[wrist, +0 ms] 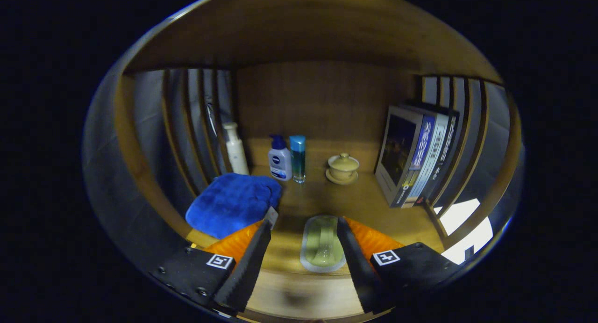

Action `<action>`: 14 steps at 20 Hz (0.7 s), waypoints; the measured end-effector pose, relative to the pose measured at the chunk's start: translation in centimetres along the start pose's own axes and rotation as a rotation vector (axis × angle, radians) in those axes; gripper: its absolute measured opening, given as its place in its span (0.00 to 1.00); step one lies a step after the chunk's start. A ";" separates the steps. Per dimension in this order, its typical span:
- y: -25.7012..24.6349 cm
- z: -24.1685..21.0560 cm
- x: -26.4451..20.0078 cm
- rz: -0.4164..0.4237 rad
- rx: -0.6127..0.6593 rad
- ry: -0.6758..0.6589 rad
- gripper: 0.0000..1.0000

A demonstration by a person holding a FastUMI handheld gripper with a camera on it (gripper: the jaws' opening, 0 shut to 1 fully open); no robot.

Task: Pull open the drawer, take out the items inside it, and place them on the countertop above the cabinet.

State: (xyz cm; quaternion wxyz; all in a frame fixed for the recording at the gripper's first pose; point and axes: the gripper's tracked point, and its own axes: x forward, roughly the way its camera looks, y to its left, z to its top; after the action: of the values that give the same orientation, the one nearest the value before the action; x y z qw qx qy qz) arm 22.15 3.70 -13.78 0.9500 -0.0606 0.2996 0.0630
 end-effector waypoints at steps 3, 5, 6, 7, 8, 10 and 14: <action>1.6 0.9 -3.6 0.018 -0.027 -0.114 0.93; 2.5 0.2 -6.2 0.036 -0.011 -0.156 0.93; 2.9 -0.2 -7.4 0.046 0.000 -0.178 0.93; 2.9 -0.7 -8.3 0.049 0.012 -0.202 0.93; 2.7 -1.0 -9.3 0.046 0.022 -0.228 0.93; 2.5 -2.1 -11.0 0.035 0.026 -0.259 0.93; 2.1 -4.8 -13.5 0.028 0.034 -0.273 0.93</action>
State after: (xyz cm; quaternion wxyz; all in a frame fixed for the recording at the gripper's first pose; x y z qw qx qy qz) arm 8.16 3.90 -10.05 0.9819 -0.0312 0.1693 0.0787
